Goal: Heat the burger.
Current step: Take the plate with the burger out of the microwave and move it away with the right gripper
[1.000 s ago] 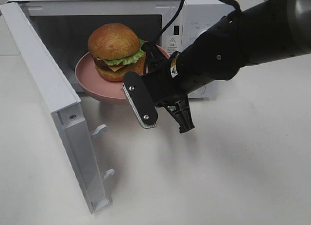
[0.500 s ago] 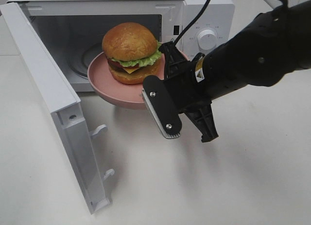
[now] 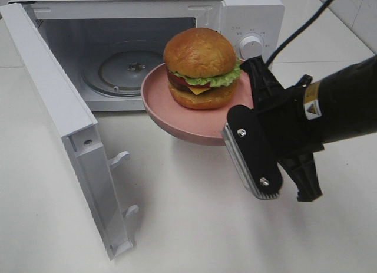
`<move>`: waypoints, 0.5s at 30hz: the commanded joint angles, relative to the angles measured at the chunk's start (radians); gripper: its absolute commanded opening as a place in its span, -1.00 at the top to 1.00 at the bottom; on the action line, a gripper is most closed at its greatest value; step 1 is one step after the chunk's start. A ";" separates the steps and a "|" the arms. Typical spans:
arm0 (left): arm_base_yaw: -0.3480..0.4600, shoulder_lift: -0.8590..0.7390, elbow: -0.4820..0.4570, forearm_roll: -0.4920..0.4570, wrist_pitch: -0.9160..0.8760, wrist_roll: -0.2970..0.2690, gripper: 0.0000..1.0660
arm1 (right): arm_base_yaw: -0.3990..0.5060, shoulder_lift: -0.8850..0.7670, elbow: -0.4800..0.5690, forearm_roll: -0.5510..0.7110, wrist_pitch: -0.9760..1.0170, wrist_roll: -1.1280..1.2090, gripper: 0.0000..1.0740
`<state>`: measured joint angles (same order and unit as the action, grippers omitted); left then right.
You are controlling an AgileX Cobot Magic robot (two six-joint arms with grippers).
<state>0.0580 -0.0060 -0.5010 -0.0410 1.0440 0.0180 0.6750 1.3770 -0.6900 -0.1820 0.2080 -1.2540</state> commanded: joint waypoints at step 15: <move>0.000 -0.018 0.003 -0.004 -0.007 0.004 -0.87 | -0.007 -0.438 0.199 -0.010 0.219 0.105 1.00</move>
<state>0.0580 -0.0060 -0.5010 -0.0410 1.0440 0.0180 0.6730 0.9610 -0.4850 -0.1810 0.4750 -1.1560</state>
